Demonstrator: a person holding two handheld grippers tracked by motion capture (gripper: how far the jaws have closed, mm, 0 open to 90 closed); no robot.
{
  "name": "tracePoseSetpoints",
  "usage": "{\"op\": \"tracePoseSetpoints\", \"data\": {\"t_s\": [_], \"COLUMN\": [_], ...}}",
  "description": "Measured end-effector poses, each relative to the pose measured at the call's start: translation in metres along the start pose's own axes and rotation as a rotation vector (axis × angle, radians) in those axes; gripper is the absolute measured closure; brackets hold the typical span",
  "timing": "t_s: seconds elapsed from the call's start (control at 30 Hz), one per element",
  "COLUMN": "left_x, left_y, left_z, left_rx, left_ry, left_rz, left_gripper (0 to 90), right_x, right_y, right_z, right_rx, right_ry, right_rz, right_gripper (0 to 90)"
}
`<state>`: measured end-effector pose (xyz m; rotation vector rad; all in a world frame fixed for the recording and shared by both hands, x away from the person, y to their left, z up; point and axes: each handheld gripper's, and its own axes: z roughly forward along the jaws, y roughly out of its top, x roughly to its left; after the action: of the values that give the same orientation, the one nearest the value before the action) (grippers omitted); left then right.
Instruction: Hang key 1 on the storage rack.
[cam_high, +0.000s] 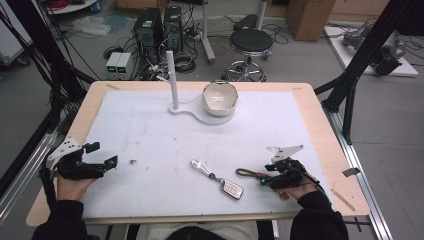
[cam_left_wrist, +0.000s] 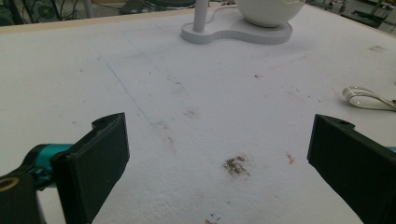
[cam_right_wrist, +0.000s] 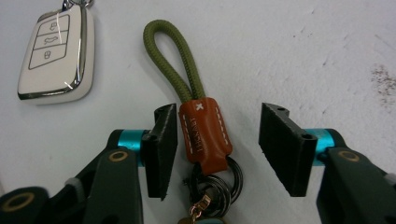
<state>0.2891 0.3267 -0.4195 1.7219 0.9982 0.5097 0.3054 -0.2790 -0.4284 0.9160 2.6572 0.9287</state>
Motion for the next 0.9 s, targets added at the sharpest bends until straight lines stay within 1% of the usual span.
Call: {"op": "tracePoseSetpoints", "data": {"t_s": [0.17,0.2,0.27,0.3,0.4,0.6,0.7,0.77,0.9], "left_x": [0.0,0.0,0.0,-0.001,-0.001,-0.002,-0.002,-0.002,-0.002], "left_y": [0.0,0.0,0.0,0.0,0.0,0.0,0.0,0.0,0.0], "left_z": [0.0,0.0,0.0,0.001,0.001,0.001,0.001,0.001,0.002], "left_rx": [-0.001,0.0,0.004,0.005,0.009,0.007,0.007,0.005,0.007], "left_ry": [0.001,0.002,0.003,0.003,0.001,-0.001,-0.003,-0.005,-0.007], "left_rz": [-0.001,0.001,0.007,0.008,0.013,0.014,0.016,0.014,0.014], "left_gripper": [6.0,6.0,6.0,6.0,6.0,6.0,6.0,6.0,6.0], "right_x": [0.004,0.004,0.005,0.006,0.007,0.009,0.01,0.01,0.013], "right_y": [0.0,0.0,0.0,0.0,-0.001,-0.001,-0.001,0.0,0.005], "right_z": [0.004,0.004,0.003,0.003,0.003,0.002,0.002,0.001,-0.002], "right_rx": [0.037,0.034,0.035,0.036,0.029,0.024,0.008,-0.005,-0.033], "right_ry": [0.006,0.02,0.017,0.02,0.018,0.023,0.023,0.01,-0.016], "right_rz": [-0.037,-0.043,-0.053,-0.05,-0.06,-0.061,-0.056,-0.055,-0.038], "right_gripper": [61.7,64.7,66.9,68.0,69.5,71.3,71.8,72.0,72.4]}}
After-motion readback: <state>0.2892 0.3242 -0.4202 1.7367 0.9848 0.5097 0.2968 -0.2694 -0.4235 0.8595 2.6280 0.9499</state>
